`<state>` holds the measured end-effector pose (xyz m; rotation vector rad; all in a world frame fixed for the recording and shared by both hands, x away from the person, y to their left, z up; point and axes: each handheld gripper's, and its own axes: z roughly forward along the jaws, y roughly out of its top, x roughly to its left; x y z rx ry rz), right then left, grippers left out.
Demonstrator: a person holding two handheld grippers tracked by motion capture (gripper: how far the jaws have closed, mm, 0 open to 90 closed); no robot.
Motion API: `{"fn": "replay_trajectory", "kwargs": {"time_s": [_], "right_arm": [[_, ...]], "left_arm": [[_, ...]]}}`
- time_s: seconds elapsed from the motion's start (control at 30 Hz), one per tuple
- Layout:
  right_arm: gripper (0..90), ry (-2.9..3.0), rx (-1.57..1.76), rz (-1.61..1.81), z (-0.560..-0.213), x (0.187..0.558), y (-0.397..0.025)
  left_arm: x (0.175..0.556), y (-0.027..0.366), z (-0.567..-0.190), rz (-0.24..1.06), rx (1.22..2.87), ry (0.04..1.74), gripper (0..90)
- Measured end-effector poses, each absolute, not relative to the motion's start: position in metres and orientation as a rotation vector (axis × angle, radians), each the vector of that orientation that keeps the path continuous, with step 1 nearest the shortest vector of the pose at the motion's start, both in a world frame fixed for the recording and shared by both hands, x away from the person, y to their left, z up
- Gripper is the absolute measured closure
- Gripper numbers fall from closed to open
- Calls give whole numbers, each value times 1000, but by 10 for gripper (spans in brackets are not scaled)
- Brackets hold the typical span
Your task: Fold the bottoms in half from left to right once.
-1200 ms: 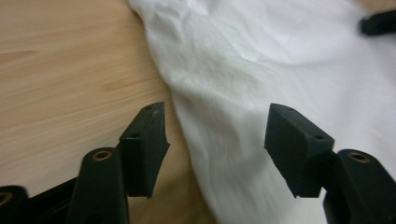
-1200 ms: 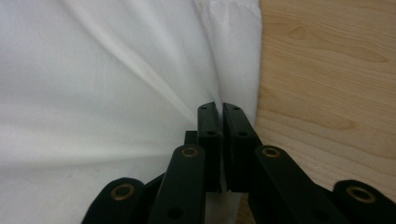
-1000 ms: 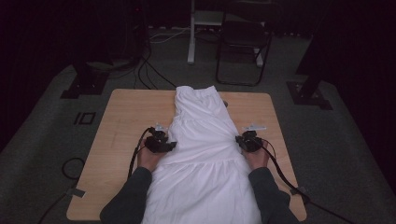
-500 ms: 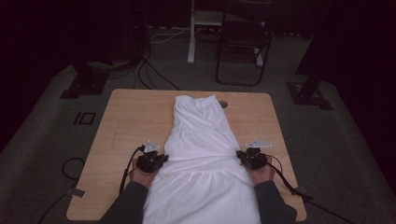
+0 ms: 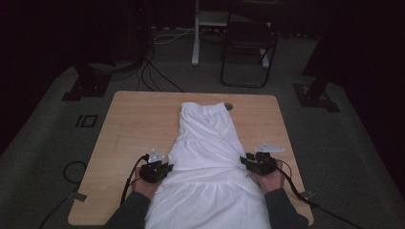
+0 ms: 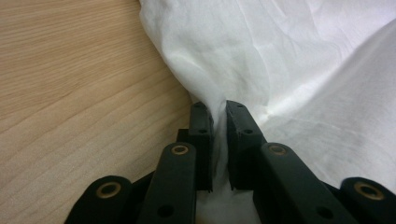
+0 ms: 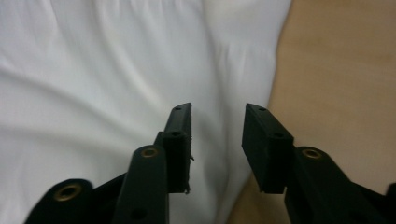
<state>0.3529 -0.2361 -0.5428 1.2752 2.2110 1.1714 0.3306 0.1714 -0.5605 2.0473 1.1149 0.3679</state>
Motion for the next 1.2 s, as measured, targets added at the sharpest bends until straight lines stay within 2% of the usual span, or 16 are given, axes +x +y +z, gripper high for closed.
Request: {"fn": "replay_trajectory", "kwargs": {"time_s": [0.23,0.3,0.47,0.57,0.6,0.63,0.67,0.7,0.87,0.9,0.93,1.03,1.2], "right_arm": [[574,2258,1248,1233,-531,410,-207],[571,2265,1244,1229,-531,414,-203],[531,2316,1199,1198,-539,437,-177],[523,2340,1185,1188,-545,441,-169],[556,2362,1185,1188,-548,442,-167],[770,2396,1176,1146,-551,442,-165],[770,2396,1176,1146,-551,442,-165],[870,2359,1147,1069,-547,436,-167],[881,2193,1141,1033,-522,417,-179],[881,2125,1127,1010,-512,410,-186],[881,2125,1127,1010,-512,410,-186],[880,2088,1169,989,-510,409,-196],[871,2120,1327,935,-544,423,-211]], "left_arm": [[331,171,-561,367,2046,1112,787],[331,172,-561,367,2047,1109,787],[330,170,-560,355,2054,1077,877],[328,168,-558,354,2052,1065,884],[328,168,-557,358,2048,1059,884],[327,168,-556,358,2042,1057,884],[326,168,-554,365,2039,1050,884],[324,168,-552,366,2029,1044,884],[318,164,-537,378,2000,1018,882],[317,161,-534,368,1991,1006,863],[316,160,-533,368,1989,997,863],[316,154,-534,361,2002,980,790],[324,154,-531,353,2013,994,582]]}}
